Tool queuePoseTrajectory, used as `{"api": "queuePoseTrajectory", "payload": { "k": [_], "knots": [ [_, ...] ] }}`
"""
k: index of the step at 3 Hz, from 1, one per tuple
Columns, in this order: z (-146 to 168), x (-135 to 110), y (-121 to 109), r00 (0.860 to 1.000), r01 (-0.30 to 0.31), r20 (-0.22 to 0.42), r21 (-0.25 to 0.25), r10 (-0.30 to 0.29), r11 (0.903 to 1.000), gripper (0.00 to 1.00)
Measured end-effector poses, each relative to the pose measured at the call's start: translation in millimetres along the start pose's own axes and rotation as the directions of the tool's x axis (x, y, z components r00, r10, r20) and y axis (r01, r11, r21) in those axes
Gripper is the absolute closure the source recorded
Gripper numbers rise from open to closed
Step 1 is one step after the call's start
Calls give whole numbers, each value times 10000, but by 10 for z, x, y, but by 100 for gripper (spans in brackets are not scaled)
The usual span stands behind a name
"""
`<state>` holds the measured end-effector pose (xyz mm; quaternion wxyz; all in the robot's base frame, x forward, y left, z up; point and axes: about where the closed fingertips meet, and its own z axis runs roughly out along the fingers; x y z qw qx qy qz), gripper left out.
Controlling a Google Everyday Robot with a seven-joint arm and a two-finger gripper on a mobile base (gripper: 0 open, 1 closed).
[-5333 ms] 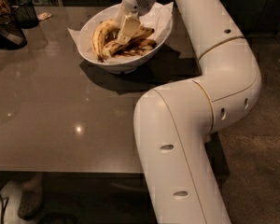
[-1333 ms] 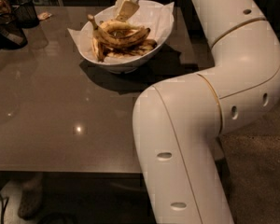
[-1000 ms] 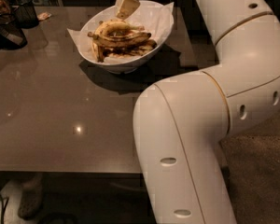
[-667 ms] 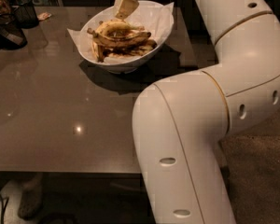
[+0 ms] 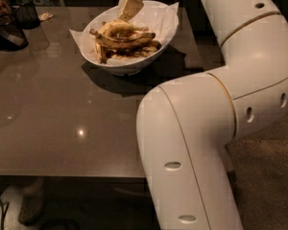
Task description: Pick banana from white bowl
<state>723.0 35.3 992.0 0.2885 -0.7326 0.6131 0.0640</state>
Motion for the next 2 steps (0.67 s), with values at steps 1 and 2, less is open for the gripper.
{"api": "queuePoseTrajectory", "payload": {
  "k": [1,2],
  "knots": [
    [0,0,0,10000,0,0,0,0,10000,12],
    [0,0,0,10000,0,0,0,0,10000,0]
  ]
}}
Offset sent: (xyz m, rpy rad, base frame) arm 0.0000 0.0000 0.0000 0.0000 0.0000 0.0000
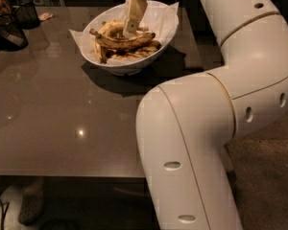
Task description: Pick banana from white bowl
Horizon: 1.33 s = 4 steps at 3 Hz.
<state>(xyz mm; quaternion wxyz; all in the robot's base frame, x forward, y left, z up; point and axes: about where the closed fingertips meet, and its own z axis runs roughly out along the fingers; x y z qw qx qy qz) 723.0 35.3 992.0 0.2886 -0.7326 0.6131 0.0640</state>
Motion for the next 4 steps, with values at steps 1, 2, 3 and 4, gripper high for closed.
{"api": "queuePoseTrajectory", "payload": {
  "k": [1,2,3,4],
  "knots": [
    [0,0,0,10000,0,0,0,0,10000,0],
    [38,39,-38,9993,-364,95,121,363,9993,0],
    [59,78,-59,9972,-734,138,202,731,9971,1],
    [92,120,-64,9945,-1049,-16,206,1050,9943,19]
  ]
}}
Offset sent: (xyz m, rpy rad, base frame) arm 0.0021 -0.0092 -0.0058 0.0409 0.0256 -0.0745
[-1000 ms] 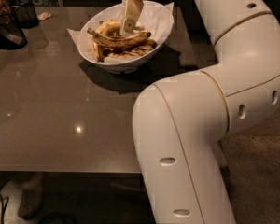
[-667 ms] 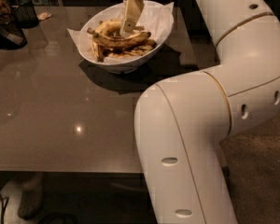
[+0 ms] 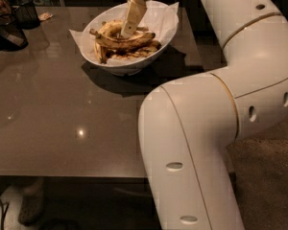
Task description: Pick banana from white bowl
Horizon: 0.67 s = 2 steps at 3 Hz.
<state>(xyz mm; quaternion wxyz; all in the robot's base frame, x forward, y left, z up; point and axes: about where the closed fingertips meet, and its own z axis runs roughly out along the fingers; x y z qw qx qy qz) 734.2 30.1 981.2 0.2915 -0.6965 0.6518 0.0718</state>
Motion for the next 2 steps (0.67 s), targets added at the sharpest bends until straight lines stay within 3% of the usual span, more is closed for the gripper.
{"api": "queuePoseTrajectory", "payload": {
  "k": [1,2],
  "knots": [
    [67,14,7,9997,-180,-149,-101,178,9998,41],
    [161,27,29,9991,-314,-310,-289,305,9991,45]
  ]
}}
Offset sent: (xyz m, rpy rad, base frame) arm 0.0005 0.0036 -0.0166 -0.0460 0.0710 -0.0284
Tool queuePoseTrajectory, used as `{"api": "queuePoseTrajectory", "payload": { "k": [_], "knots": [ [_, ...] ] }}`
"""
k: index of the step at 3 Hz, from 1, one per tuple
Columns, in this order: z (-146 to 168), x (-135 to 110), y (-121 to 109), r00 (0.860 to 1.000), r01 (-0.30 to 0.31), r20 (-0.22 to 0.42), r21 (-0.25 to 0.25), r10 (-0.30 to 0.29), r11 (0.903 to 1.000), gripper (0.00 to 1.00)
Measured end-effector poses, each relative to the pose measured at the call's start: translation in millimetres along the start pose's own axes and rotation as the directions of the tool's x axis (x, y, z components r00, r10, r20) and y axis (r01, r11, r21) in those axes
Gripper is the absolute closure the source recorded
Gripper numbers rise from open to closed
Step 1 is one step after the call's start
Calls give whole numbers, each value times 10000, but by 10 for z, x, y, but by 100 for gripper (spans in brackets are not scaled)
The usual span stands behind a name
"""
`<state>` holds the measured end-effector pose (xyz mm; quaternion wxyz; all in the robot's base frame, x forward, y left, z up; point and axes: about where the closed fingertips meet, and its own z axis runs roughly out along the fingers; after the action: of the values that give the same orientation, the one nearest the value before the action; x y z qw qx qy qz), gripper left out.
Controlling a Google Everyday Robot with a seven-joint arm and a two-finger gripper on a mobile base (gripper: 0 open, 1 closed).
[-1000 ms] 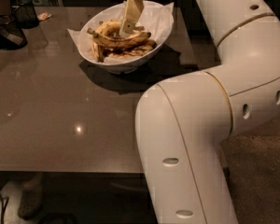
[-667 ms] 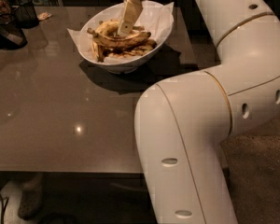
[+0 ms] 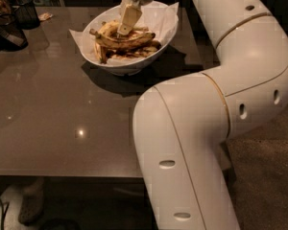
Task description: Pick banana from white bowl
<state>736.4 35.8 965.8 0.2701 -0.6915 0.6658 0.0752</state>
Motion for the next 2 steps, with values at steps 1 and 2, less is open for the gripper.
{"api": "queuePoseTrajectory", "payload": {
  "k": [1,2],
  "knots": [
    [126,31,31,9997,-93,-212,-284,87,9996,48],
    [260,35,65,9997,-163,-187,-589,152,9981,48]
  ]
}}
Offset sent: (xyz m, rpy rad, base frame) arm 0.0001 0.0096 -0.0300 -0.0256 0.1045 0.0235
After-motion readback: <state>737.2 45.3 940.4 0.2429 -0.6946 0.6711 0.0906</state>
